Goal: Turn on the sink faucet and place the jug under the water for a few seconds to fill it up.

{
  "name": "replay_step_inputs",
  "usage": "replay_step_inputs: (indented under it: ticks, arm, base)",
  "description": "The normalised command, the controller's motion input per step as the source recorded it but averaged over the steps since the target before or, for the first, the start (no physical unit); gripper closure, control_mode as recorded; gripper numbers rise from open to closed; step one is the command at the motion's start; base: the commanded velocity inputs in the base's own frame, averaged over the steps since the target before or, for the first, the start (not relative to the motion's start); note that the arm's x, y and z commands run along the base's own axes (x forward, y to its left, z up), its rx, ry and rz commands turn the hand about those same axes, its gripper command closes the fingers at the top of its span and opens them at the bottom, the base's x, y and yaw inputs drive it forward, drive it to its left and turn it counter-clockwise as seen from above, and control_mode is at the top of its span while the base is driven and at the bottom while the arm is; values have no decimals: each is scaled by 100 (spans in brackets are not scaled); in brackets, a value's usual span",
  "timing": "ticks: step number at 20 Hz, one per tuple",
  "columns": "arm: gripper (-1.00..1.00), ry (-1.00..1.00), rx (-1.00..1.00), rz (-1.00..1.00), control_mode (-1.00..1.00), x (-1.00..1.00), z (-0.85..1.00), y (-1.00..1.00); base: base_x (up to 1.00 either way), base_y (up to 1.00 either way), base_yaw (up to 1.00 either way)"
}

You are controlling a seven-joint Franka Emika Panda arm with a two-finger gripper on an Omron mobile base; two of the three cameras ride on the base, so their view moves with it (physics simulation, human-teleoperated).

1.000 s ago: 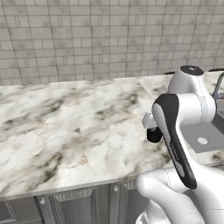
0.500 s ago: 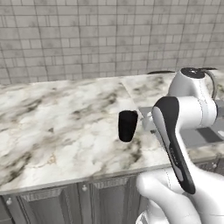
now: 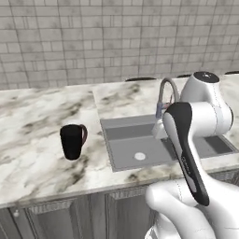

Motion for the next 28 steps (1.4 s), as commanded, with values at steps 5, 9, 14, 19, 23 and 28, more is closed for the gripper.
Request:
replay_step_inputs:
  ticks: [5, 9, 14, 19, 23, 28]
  arm:
    - [-100, 0, 0, 0, 100, 0, 0, 0]
    - [-100, 0, 0, 0, 100, 0, 0, 0]
    - [-100, 0, 0, 0, 100, 0, 0, 0]
    - [-100, 0, 0, 0, 100, 0, 0, 0]
    - [-100, 0, 0, 0, -100, 0, 0, 0]
    - [-100, 0, 0, 0, -100, 0, 0, 0]
  base:
    - [1, -100, 0]
    - [2, -100, 0]
    - [0, -87, 0]
    - [0, -53, 0]
    - [0, -2, 0]
    - [0, 0, 0]
